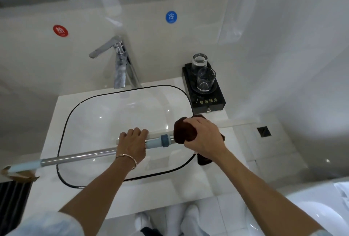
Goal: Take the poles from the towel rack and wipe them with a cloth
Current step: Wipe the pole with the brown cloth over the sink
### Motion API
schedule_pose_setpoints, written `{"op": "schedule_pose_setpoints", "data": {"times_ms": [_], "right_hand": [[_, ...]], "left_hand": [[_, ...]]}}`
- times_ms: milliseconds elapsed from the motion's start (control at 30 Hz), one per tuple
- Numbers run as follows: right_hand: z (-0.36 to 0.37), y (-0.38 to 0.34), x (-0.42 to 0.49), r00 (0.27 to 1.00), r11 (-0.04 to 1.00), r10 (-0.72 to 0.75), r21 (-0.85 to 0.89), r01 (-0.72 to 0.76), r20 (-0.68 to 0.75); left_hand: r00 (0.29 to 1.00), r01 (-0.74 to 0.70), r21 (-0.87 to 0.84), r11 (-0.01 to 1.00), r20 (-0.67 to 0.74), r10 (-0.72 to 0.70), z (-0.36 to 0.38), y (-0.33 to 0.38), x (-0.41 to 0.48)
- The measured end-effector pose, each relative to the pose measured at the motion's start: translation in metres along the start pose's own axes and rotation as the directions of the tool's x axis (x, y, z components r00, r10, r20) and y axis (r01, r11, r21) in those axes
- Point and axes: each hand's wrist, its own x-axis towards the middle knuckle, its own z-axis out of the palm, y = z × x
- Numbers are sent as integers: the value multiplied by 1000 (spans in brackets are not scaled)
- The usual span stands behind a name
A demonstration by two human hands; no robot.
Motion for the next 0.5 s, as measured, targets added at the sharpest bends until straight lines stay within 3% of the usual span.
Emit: {"op": "schedule_pose_setpoints", "data": {"times_ms": [100,233,300,400,500], "right_hand": [[-28,47,1,988,988,138,-53,-142,-72],[-52,77,4,914,932,343,-47,-360,-216],[-36,56,8,939,959,278,0,-283,-201],[0,10,6,995,995,69,76,-64,-72],[3,6,3,998,996,-42,71,44,-37]], "left_hand": [[1000,-15,-3,1000,-1,15,1,2,2],[1000,1,-6,1000,-9,-1,1,3,5],[1000,6,-1,1000,-12,-6,1,4,6],[1000,15,-11,1000,-9,-16,3,2,5],[1000,2,-12,1000,-15,-2,5,-3,3]]}}
